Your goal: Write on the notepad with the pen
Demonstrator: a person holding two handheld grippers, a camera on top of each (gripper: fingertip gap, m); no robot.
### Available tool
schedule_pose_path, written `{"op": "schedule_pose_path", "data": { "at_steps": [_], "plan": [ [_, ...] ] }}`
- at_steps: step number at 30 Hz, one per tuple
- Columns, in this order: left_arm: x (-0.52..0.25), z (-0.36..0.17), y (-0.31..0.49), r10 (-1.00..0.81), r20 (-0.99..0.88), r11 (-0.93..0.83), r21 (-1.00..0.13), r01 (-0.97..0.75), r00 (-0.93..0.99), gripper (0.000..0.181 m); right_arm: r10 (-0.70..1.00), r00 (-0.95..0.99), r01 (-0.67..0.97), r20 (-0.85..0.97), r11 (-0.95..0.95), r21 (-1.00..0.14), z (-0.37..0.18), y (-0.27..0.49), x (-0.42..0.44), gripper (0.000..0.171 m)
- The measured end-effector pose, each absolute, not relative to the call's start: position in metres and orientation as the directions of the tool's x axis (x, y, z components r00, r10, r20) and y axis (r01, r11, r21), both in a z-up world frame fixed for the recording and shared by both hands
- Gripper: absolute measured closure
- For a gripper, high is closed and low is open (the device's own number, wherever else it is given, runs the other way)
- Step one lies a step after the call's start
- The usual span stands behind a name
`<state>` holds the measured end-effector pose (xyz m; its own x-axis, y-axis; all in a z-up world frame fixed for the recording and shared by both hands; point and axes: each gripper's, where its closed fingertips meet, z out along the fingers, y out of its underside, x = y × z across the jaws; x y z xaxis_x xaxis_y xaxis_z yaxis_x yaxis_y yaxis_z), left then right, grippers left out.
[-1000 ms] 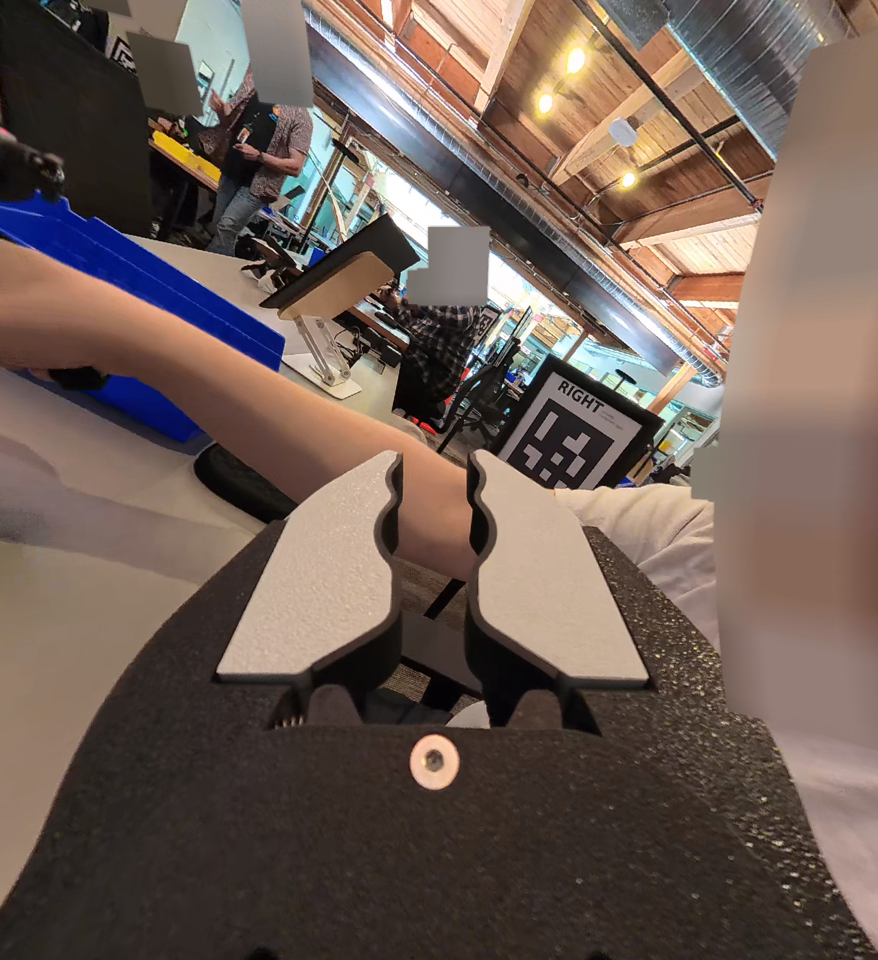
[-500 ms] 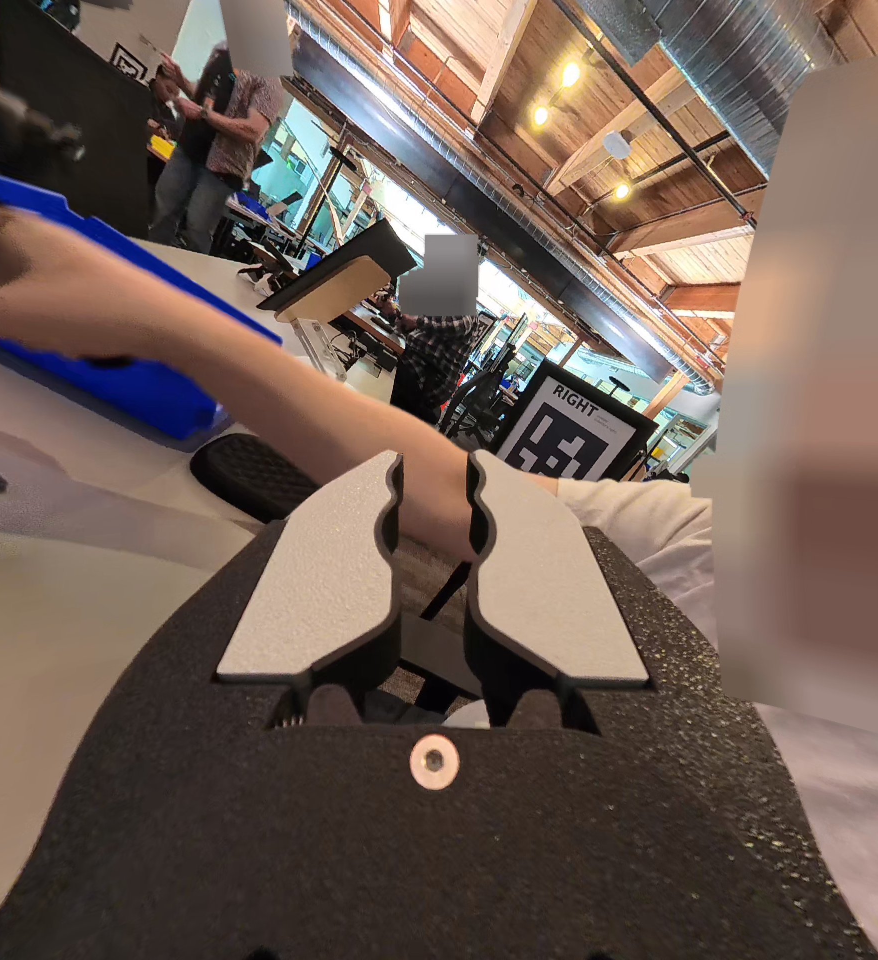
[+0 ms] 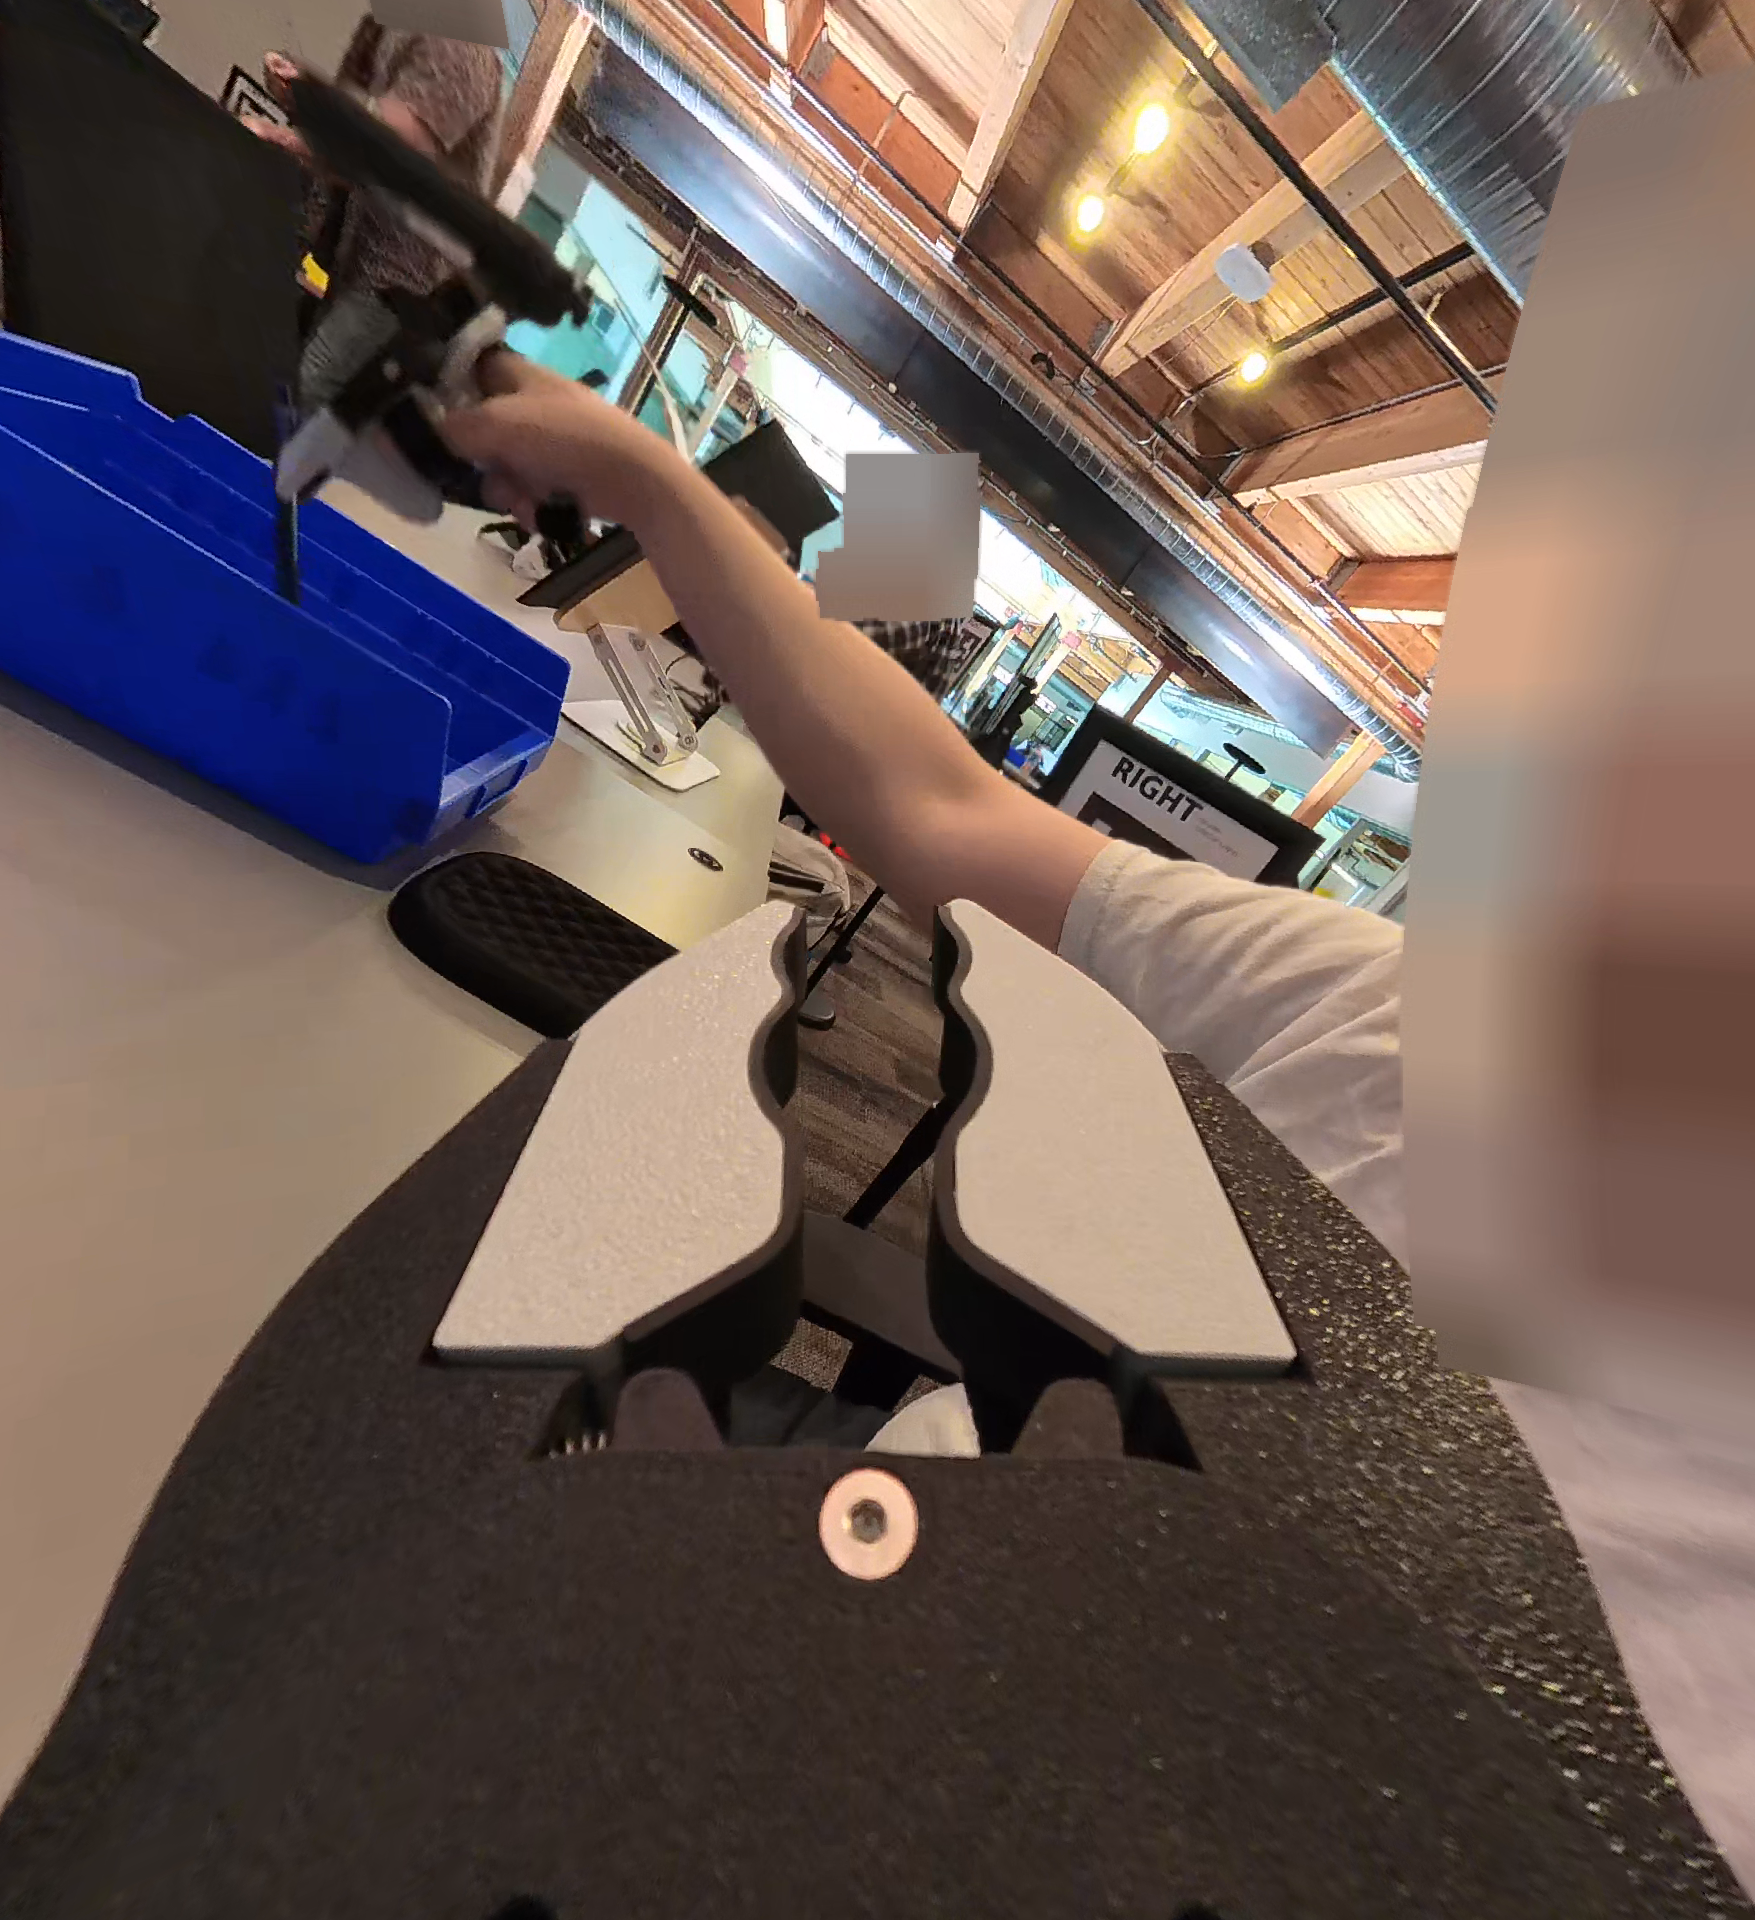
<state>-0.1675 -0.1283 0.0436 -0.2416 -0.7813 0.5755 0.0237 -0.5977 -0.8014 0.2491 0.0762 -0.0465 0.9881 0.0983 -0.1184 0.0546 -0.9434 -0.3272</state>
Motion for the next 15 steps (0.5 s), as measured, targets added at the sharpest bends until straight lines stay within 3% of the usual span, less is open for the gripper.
{"op": "schedule_pose_path", "data": {
  "at_steps": [4,10,15],
  "plan": [
    [-0.162,0.045,-0.128,-0.786,0.574,-0.590,-0.808,0.002,-0.229,0.159,0.068,0.960,-0.034,-0.271,-0.934,-0.355,-0.080,0.082,0.248,0.158],
    [-0.153,0.047,-0.134,-0.786,0.570,-0.583,-0.812,-0.022,-0.239,0.159,0.092,0.946,-0.027,-0.310,-0.933,-0.360,-0.053,0.080,0.248,0.158],
    [-0.147,0.046,-0.136,-0.781,0.575,-0.585,-0.810,-0.037,-0.243,0.159,0.063,0.957,-0.002,-0.282,-0.975,-0.224,-0.044,0.056,0.257,0.158]
  ]
}}
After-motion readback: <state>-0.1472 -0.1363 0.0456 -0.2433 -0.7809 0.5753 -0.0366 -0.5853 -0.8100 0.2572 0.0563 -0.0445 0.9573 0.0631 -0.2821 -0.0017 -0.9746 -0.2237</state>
